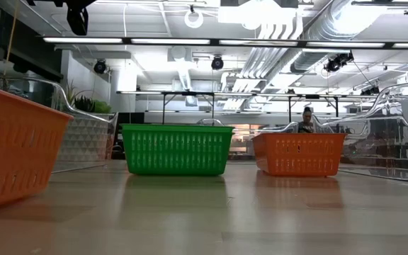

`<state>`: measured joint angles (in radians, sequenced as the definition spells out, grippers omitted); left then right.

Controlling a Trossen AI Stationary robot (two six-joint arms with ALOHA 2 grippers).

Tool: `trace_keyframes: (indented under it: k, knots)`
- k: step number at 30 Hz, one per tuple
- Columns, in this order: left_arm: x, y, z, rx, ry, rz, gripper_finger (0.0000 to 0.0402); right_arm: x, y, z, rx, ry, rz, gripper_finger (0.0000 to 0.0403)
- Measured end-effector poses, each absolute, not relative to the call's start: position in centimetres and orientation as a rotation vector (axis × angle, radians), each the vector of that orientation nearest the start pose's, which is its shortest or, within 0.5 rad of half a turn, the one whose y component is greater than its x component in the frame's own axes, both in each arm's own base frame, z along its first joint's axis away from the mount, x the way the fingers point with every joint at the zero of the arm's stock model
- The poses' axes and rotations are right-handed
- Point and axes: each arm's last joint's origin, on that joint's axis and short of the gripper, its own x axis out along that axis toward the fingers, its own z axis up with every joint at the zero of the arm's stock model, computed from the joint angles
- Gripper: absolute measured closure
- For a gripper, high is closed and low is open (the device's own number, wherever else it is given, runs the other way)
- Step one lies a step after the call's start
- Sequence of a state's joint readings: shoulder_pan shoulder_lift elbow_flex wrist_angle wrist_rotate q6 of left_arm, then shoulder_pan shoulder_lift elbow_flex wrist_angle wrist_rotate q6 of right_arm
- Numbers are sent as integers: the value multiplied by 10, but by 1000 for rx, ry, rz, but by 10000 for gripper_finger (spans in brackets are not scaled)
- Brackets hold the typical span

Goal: Stack baskets by color
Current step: Stack the bottom green bin on the top green bin

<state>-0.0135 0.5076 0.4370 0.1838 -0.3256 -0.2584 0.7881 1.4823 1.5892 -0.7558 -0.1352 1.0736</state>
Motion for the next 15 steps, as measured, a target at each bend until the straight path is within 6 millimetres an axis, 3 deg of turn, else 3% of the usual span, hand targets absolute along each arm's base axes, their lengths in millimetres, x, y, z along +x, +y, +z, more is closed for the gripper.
trace_keyframes:
  k: [4, 7, 15]
  knots:
    - [133, 7, 285, -265, -150, 296, 401, 231, 184, 431, 646, 779, 430, 402]
    - [133, 7, 285, -246, -147, 297, 401, 248, 156, 445, 452, 696, 415, 402]
    - [131, 5, 292, -296, -216, 196, 402, 308, 101, 430, -236, 801, 419, 403]
